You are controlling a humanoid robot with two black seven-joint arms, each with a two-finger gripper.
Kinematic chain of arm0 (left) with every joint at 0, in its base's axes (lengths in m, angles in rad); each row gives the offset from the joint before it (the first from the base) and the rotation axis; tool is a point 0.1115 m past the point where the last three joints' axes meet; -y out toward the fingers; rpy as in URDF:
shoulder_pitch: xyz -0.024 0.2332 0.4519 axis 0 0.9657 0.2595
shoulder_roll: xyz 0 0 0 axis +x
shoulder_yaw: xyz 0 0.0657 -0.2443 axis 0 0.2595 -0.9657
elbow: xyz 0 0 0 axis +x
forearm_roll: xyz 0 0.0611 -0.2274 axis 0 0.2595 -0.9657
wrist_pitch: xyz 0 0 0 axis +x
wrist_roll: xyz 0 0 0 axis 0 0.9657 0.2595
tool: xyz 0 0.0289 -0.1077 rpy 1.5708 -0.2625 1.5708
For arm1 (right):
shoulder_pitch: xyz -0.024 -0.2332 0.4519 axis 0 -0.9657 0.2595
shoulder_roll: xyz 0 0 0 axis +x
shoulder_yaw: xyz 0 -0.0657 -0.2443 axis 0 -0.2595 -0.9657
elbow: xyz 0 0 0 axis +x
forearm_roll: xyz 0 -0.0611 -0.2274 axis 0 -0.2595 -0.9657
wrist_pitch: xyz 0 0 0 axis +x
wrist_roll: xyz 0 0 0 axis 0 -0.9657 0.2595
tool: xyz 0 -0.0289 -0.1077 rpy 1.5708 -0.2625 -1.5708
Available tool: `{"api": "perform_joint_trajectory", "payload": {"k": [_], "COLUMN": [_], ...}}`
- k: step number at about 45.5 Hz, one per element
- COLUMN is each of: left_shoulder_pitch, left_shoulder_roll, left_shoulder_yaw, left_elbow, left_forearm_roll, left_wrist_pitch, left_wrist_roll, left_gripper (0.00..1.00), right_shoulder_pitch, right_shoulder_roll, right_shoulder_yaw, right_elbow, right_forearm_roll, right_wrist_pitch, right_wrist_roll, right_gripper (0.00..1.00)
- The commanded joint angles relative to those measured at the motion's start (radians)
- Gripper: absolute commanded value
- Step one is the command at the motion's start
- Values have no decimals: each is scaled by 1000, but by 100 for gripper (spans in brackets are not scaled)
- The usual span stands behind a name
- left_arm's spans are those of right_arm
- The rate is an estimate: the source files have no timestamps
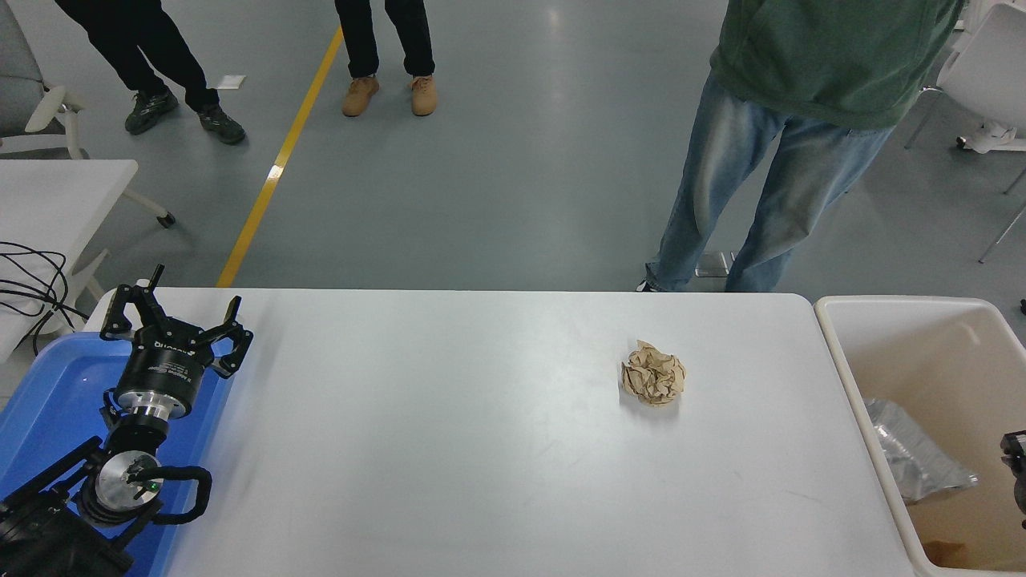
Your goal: Clean the table surface
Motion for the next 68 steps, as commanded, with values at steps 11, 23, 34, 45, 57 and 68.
{"api": "perform_joint_trajectory", "payload": {"k": [11,23,34,45,57,68], "left_shoulder_pitch": [0,0,0,0,0,0], "left_shoulder_roll": [0,0,0,1,0,1], "left_shoulder_yaw": [0,0,0,0,0,0], "left_elbow": [0,0,0,0,0,0], "left_forearm_roll": [0,0,0,0,0,0], "left_wrist_pitch": [0,0,0,0,0,0], "left_wrist_roll": [0,0,0,0,0,0], "left_gripper": [99,99,99,99,99,99], "right_shoulder_pitch": [93,143,163,176,73,22], "right_shoulder_roll": [-50,-73,-140,-278,-349,-314], "right_shoulder_yaw": [1,28,183,439,735,772], "right_elbow": [-33,-86,-37,241,543,637], "right_forearm_roll": [13,56,246,237,228,226], "right_wrist_pitch": [-9,-9,8,6,14,17], "right_wrist_roll": [-10,-9,-7,-6,-4,65], "right_gripper": [100,100,100,100,100,100]}}
